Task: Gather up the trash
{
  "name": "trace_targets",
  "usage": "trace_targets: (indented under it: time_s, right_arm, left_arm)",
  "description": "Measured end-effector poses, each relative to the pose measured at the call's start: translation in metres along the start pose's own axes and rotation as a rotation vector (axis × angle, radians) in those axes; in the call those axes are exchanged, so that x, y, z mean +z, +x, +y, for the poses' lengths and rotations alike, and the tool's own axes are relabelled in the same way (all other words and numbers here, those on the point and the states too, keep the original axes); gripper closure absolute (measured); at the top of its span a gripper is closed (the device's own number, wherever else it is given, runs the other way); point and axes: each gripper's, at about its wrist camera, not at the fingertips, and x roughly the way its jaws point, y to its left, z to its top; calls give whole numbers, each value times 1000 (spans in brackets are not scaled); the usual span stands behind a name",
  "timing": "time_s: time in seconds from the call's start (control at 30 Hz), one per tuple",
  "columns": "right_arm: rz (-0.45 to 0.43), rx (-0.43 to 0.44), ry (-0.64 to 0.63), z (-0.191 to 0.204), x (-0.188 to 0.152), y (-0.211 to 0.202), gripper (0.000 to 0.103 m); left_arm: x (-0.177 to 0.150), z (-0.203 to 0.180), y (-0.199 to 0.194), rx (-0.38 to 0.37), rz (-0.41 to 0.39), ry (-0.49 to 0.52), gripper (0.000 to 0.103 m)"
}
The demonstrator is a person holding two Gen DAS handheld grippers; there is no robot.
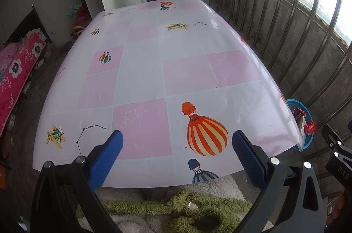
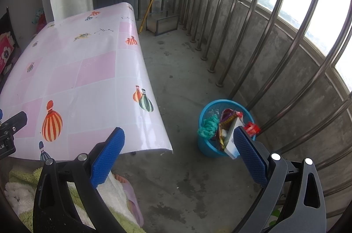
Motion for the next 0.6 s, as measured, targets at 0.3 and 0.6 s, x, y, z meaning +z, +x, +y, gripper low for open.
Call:
trace_targets:
  time_s: [0.3,0.6]
  right_arm:
    - [1,0,1,0,0,0,8]
    - [2,0,1,0,1,1,8]
  left_arm:
    - [0,0,0,0,1,0,6]
    - [0,-1,0,1,2,0,6]
